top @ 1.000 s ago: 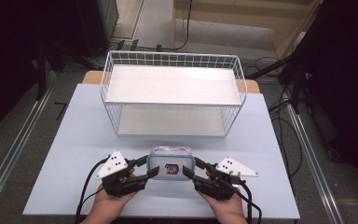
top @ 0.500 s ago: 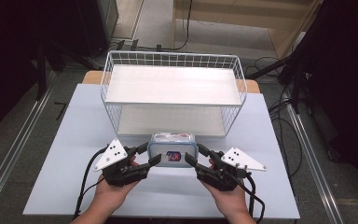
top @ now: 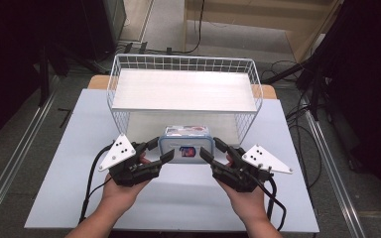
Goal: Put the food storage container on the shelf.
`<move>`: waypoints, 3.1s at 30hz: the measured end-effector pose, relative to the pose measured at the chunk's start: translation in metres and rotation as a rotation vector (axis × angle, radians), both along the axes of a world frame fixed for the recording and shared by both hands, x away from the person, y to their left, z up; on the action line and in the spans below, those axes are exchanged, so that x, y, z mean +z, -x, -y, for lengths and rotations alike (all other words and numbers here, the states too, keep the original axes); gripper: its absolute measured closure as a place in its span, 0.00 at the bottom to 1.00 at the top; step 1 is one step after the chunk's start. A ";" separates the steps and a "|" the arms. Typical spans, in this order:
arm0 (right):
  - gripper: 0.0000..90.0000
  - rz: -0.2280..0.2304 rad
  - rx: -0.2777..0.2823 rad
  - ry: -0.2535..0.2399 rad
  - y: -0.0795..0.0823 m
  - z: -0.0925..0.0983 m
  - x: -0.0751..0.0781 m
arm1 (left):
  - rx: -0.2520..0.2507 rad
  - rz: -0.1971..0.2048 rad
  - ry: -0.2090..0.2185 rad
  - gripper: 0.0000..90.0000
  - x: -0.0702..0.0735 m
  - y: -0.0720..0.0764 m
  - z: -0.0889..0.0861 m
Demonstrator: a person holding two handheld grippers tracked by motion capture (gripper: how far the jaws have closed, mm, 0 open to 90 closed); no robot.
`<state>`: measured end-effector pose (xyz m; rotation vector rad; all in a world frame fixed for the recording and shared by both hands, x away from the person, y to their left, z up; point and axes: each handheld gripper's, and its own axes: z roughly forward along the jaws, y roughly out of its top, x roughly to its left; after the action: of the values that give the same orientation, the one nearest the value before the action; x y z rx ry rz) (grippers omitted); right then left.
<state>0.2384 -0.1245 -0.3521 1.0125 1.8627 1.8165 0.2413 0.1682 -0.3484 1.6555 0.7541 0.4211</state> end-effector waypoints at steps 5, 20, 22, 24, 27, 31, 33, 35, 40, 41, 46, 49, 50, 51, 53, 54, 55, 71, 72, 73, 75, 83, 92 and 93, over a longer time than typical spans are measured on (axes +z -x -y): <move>0.56 0.039 -0.007 -0.009 -0.005 0.000 0.012 | -0.004 0.028 0.009 0.52 0.013 -0.005 0.000; 0.56 0.112 -0.010 -0.040 -0.008 0.001 0.042 | -0.007 0.126 -0.010 0.52 0.051 -0.010 0.001; 0.56 0.123 -0.012 -0.046 -0.009 0.001 0.046 | -0.007 0.136 -0.005 0.52 0.055 -0.010 0.001; 0.55 0.132 -0.014 -0.051 -0.009 0.001 0.049 | -0.005 0.143 -0.001 0.52 0.058 -0.011 0.001; 0.55 0.134 -0.017 -0.053 -0.010 0.000 0.051 | -0.004 0.146 0.002 0.52 0.059 -0.012 0.001; 0.55 0.125 -0.016 -0.049 -0.013 -0.001 0.052 | -0.002 0.135 0.004 0.52 0.059 -0.016 0.000; 0.55 0.115 -0.017 -0.051 -0.016 -0.002 0.053 | -0.006 0.119 0.009 0.52 0.060 -0.021 -0.001; 0.55 0.104 -0.021 -0.048 -0.022 -0.003 0.054 | -0.005 0.102 0.008 0.52 0.061 -0.027 -0.003; 0.55 0.088 -0.009 -0.051 -0.038 -0.006 0.057 | 0.011 0.103 0.015 0.52 0.063 -0.040 -0.005; 0.55 0.082 -0.009 -0.053 -0.042 -0.007 0.058 | 0.012 0.099 0.016 0.52 0.064 -0.043 -0.006; 0.55 0.063 -0.008 -0.030 -0.058 -0.013 0.064 | 0.014 0.072 0.023 0.52 0.066 -0.060 -0.012; 0.55 0.050 -0.010 -0.018 -0.068 -0.015 0.067 | 0.013 0.052 0.029 0.52 0.067 -0.071 -0.014; 0.55 0.042 -0.012 -0.018 -0.072 -0.016 0.068 | 0.014 0.046 0.029 0.52 0.068 -0.074 -0.014; 0.54 0.037 -0.015 -0.019 -0.075 -0.016 0.069 | 0.014 0.041 0.027 0.52 0.069 -0.077 -0.014; 0.54 0.032 -0.017 -0.020 -0.082 -0.017 0.070 | 0.018 0.033 0.028 0.52 0.071 -0.083 -0.014; 0.54 0.031 -0.018 -0.017 -0.085 -0.017 0.071 | 0.018 0.031 0.026 0.52 0.072 -0.086 -0.014; 0.54 0.029 -0.017 -0.014 -0.088 -0.017 0.072 | 0.020 0.029 0.027 0.52 0.072 -0.089 -0.014; 0.55 -0.065 -0.020 -0.017 -0.115 -0.015 0.071 | -0.010 -0.079 0.032 0.52 0.070 -0.120 -0.015; 0.55 -0.094 -0.011 -0.023 -0.117 -0.014 0.072 | -0.012 -0.092 0.029 0.52 0.071 -0.121 -0.016; 0.55 -0.116 -0.003 -0.026 -0.119 -0.013 0.072 | -0.016 -0.110 0.028 0.52 0.071 -0.123 -0.016; 0.56 -0.138 0.000 -0.030 -0.121 -0.012 0.072 | -0.022 -0.131 0.034 0.52 0.072 -0.125 -0.016; 0.57 -0.246 0.031 -0.070 -0.127 -0.009 0.071 | -0.034 -0.214 0.071 0.54 0.073 -0.130 -0.021; 0.57 -0.292 0.039 -0.070 -0.132 -0.008 0.066 | -0.025 -0.240 0.055 0.54 0.070 -0.132 -0.020; 0.57 -0.297 0.039 -0.075 -0.133 -0.008 0.065 | -0.024 -0.239 0.057 0.54 0.070 -0.133 -0.020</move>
<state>0.3713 -0.1168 -0.2868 1.3447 2.0046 1.8529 0.3743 0.1884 -0.2785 1.6772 0.9134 0.1845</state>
